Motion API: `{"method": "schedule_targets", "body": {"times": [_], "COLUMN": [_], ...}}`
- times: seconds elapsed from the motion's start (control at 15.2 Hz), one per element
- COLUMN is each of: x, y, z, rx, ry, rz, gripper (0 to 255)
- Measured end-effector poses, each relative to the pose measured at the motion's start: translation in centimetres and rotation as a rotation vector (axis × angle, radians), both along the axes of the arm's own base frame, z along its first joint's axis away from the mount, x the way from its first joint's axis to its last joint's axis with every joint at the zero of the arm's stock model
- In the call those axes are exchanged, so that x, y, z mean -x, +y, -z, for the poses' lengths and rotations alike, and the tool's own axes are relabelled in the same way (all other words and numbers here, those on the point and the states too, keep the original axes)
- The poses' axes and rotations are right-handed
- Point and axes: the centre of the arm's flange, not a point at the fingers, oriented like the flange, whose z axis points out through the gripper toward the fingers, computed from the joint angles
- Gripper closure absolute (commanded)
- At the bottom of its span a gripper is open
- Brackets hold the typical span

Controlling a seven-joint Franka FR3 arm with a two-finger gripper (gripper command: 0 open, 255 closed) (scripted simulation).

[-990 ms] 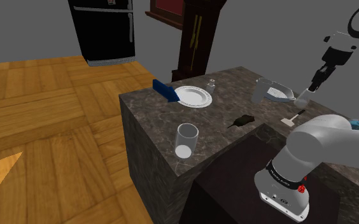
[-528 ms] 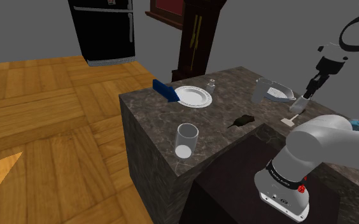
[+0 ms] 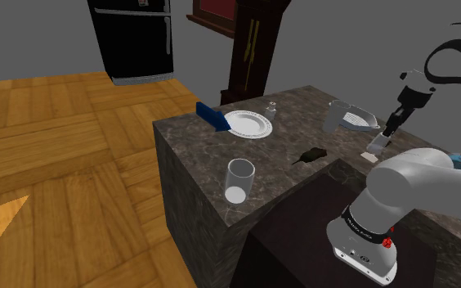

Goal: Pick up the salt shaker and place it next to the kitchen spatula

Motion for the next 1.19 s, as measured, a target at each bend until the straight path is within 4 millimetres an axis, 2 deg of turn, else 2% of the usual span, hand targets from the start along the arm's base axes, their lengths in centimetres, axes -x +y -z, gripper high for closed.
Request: {"method": "schedule_targets", "body": {"times": [0.86,1.19], "x": [0.1,0.0], "y": [0.0,-0.1], "z": [7.0,7.5], "rx": [0.0,0.0], "ry": [0.0,0.0], "rz": [0.0,0.0], "gripper": [255,255]}}
